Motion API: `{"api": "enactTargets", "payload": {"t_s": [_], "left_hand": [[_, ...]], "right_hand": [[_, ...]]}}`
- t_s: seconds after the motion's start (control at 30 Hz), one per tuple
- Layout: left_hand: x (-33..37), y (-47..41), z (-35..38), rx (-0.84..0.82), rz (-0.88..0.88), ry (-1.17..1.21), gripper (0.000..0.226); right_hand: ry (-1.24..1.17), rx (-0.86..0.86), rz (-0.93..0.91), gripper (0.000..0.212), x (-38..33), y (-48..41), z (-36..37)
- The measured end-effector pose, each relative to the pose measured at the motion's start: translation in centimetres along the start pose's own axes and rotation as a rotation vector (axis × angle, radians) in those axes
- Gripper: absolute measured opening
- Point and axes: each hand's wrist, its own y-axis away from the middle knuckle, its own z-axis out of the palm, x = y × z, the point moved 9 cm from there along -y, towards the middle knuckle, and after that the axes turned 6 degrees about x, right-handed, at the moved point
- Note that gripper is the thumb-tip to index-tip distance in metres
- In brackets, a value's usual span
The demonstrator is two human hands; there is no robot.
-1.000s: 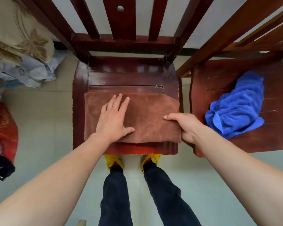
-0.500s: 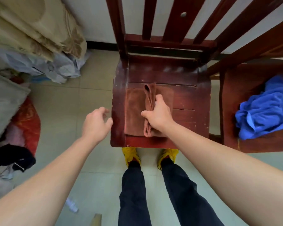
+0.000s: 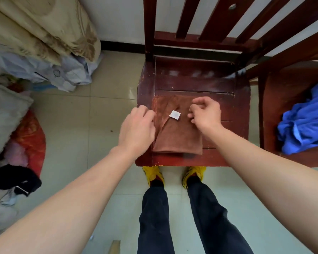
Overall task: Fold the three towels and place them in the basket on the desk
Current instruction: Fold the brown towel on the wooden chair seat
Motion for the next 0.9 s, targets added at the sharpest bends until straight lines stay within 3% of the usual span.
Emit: {"api": "enactTargets", "payload": {"t_s": [0.1, 0.17, 0.27, 0.37, 0.43, 0.53, 0.57, 0.67, 0.77, 0.83, 0.9], "left_hand": [[5.7, -0.4, 3.9, -0.162, 0.320, -0.095, 0.020], [6.5, -0.4, 6.7, -0.305, 0.365, -0.194, 0.029], [4.0, -1.7, 7.0, -0.298, 0.237, -0.337, 0.052], [0.7, -2.7, 4.6, -0.208, 0.000, -0.394, 0.050], [0.7, -3.1, 3.5, -0.131, -0.030, -0.378, 0.049], [4.3, -3.3, 4.6, -0.113, 0.292, -0.355, 0.058], [4.8, -3.2, 5.4, -0.156, 0.365, -0.370, 0.059], [1.4, -3.4, 6.8, -0.357, 0.208, -0.414, 0.063], [-0.8, -2.9, 6.4, -0.395, 0.145, -0.449, 0.073], [0.5, -2.4, 5.7, -0.328, 0.206, -0.451, 0.077], [2.1, -1.1, 6.1, -0.326, 0.323, -0.450, 0.083]], "right_hand": [[0.018, -0.170, 0.110, 0.020, 0.4, -0.9, 1.1], [-0.010, -0.305, 0.123, 0.020, -0.9, -1.1, 2.8], [-0.187, -0.202, 0.052, 0.031, -3.8, -3.6, 2.3], [-0.135, 0.029, -0.033, 0.020, -4.7, -5.1, -0.7], [-0.107, 0.014, -0.016, 0.020, -3.3, -4.4, -0.9], [-0.111, -0.263, 0.124, 0.019, -0.1, -2.0, 1.7], [-0.140, -0.277, 0.173, 0.019, 0.6, -1.8, 1.7], [-0.254, -0.077, 0.239, 0.024, 2.2, -3.3, -1.0], [-0.043, 0.083, 0.016, 0.021, 1.2, -2.3, -3.7], [-0.023, -0.045, -0.056, 0.023, 1.4, 0.3, -2.5], [-0.042, -0.258, 0.058, 0.023, 3.8, 3.5, -0.7]]}}
